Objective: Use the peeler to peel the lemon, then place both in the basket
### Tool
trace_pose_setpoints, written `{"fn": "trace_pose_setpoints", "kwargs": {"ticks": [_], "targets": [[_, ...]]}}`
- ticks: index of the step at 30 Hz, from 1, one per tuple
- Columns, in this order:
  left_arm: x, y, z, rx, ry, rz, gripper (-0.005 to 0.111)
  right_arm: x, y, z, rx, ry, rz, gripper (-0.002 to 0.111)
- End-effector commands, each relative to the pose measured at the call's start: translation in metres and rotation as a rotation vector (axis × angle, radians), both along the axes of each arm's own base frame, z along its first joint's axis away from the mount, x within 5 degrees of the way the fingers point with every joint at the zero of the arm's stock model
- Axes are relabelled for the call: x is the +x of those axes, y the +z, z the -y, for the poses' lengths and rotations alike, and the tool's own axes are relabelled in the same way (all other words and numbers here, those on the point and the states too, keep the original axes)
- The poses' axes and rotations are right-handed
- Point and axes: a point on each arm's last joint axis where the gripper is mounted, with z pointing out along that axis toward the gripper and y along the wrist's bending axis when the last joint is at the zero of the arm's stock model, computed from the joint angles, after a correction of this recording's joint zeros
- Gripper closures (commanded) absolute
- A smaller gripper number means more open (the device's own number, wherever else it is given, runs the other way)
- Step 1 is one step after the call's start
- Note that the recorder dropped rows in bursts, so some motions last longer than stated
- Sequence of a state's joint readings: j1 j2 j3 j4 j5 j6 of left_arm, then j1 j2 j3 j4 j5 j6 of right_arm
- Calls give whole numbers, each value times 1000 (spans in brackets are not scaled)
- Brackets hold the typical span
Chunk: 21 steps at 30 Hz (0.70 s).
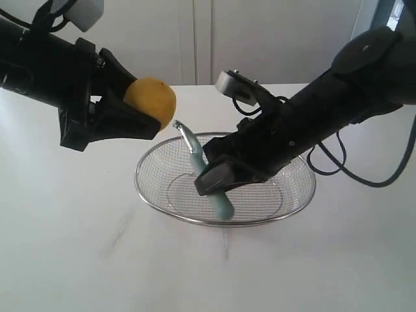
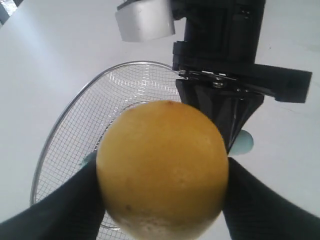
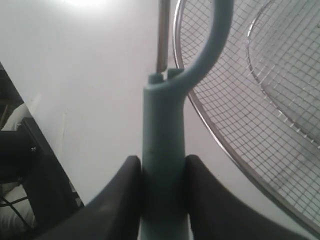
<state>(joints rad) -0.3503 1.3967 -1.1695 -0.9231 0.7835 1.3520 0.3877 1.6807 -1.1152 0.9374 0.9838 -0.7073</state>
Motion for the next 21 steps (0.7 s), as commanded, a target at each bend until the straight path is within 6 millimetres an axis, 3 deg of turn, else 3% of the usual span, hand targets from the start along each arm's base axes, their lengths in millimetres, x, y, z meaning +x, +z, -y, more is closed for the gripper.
{"fn": "trace_pose_setpoints", "kwargs": {"ticks": [1,9,21], "targets": [[0,4,-1,-22,38,16,107,0,2,-5,54,-8,-15,108],[12,-21,-9,6,218,50,107,0,9,-11,157,-27,-44,108],[3,-15,-3,-69,147,9,107,0,9,-14,157,-38,-41,108]]}}
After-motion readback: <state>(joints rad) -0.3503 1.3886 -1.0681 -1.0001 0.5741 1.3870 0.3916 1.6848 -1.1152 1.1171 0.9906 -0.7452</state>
